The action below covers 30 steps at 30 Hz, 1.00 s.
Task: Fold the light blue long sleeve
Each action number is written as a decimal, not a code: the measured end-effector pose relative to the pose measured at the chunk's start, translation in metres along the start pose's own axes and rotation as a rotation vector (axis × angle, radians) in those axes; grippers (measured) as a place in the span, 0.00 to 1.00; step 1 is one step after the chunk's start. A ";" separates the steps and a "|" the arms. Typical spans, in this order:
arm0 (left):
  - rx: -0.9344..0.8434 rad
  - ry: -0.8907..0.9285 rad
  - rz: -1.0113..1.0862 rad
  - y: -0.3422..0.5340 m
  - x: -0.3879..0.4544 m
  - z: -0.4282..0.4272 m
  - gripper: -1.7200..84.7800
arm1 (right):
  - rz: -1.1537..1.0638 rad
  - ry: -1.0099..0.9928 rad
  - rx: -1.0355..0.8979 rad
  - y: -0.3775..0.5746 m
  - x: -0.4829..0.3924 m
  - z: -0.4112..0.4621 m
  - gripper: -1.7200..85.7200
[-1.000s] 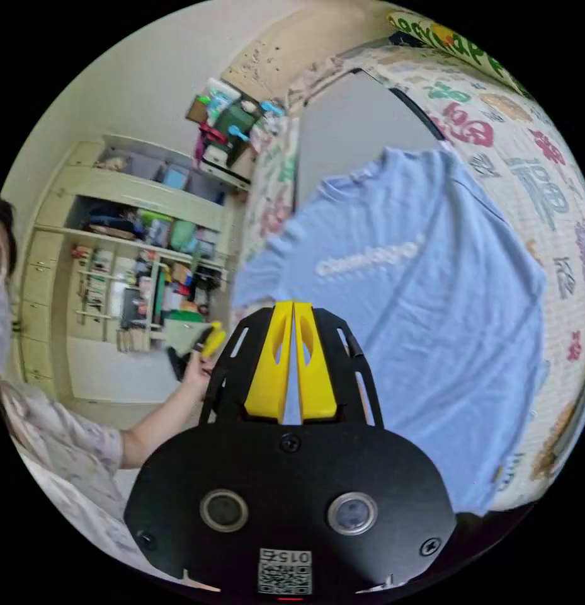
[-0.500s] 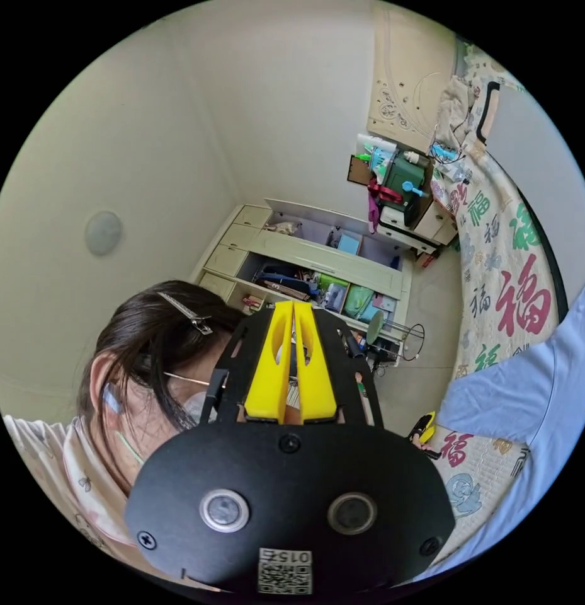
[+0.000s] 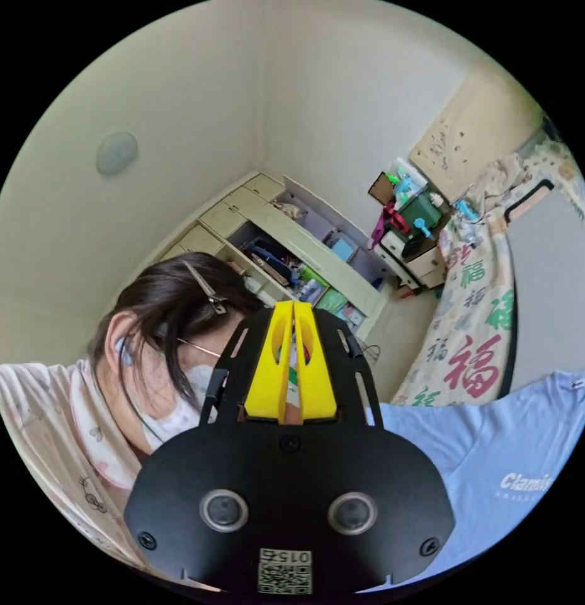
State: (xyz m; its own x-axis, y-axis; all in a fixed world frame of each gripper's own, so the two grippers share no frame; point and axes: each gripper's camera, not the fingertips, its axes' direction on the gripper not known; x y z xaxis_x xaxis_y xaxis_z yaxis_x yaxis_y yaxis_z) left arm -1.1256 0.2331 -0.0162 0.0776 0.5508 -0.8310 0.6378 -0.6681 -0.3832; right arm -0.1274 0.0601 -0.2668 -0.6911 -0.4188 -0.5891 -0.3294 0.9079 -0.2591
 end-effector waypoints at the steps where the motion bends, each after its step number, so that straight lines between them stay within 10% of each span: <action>1: 0.008 0.018 0.087 0.007 0.026 -0.010 0.02 | -0.019 0.038 0.003 0.001 -0.002 -0.006 0.01; 12: -0.319 0.369 1.051 0.462 0.371 -0.113 0.03 | 0.228 0.595 -0.166 0.093 0.077 -0.150 0.02; 17: -0.631 0.164 1.102 0.635 0.358 -0.063 0.06 | 0.424 0.743 -0.400 0.165 0.137 -0.186 0.04; 30: -0.613 0.123 1.075 0.740 0.311 -0.064 0.10 | 0.747 0.527 -0.682 0.255 0.223 -0.144 0.23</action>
State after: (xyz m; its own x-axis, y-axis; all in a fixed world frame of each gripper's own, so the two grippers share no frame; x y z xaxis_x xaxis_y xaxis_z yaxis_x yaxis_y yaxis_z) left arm -0.5805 -0.0583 -0.5328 0.8319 -0.0654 -0.5510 0.4565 -0.4839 0.7466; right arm -0.4581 0.1957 -0.3534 -0.9923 0.1229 0.0151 0.1084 0.8029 0.5861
